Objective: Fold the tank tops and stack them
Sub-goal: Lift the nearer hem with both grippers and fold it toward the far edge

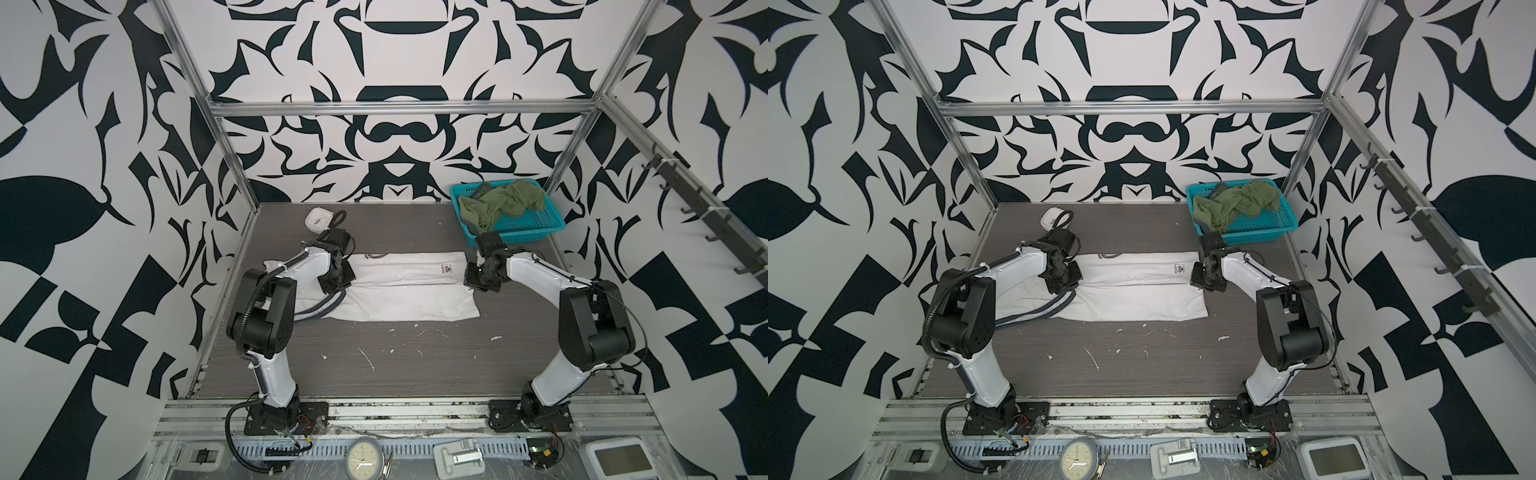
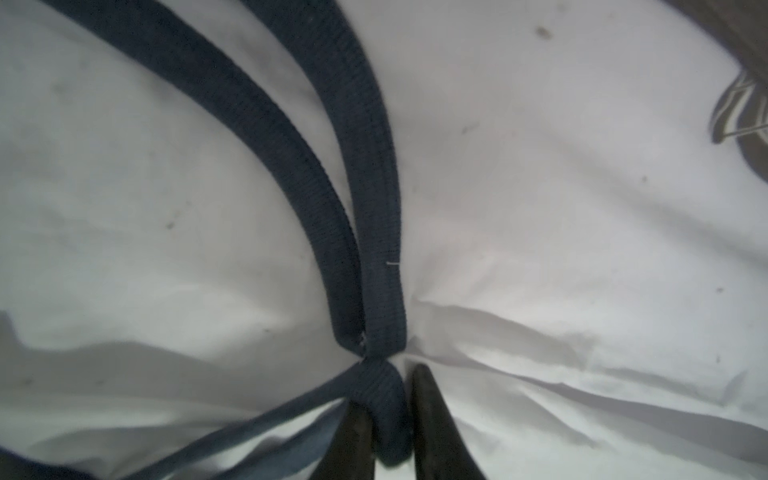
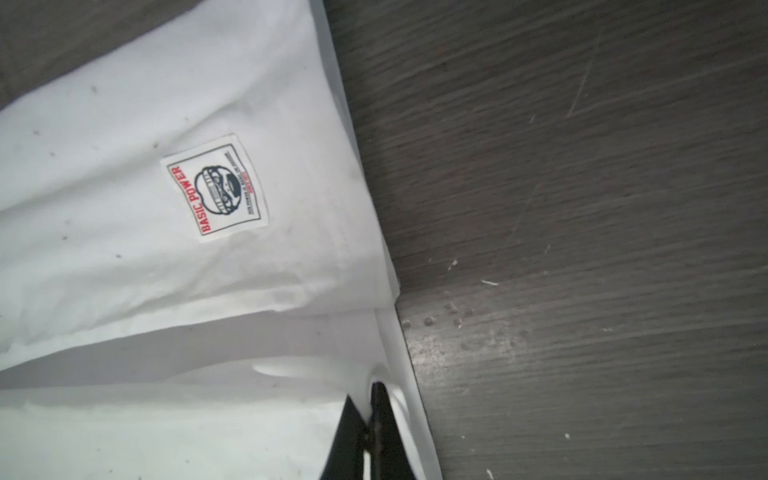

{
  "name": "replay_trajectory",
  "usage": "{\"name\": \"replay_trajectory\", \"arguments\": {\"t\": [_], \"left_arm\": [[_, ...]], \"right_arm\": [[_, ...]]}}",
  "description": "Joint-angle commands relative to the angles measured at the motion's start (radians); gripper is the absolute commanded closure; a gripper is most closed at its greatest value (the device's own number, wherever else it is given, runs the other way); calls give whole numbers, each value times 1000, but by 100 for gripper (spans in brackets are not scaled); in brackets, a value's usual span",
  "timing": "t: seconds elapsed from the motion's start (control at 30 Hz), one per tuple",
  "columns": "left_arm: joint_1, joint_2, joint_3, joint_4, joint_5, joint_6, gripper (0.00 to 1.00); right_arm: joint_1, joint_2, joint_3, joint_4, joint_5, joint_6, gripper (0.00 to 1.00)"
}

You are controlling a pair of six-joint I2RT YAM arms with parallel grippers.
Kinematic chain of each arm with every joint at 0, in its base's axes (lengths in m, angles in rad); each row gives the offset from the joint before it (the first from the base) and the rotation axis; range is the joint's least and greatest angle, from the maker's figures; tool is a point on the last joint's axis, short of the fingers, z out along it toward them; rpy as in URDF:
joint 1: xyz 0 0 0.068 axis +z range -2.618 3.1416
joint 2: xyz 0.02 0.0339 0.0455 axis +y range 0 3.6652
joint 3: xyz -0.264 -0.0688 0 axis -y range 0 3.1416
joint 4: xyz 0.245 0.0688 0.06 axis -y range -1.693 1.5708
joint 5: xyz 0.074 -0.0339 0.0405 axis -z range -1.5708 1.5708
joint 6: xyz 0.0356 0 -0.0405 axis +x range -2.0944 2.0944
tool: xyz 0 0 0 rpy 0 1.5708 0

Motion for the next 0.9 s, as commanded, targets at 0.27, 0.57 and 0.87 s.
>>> {"name": "replay_trajectory", "arguments": {"t": [0.27,0.57,0.87], "left_arm": [[5,89,98,-61,-50,22,70],[6,-16,98,-103,-144,9,52],[-38,-203,3,-105,-162,-4,36]], "right_arm": [[-18,54,60,36,41,-18,98],[-22,45,118,-2,73,-43,72],[30,-89,77,-55,84,-42,49]]}}
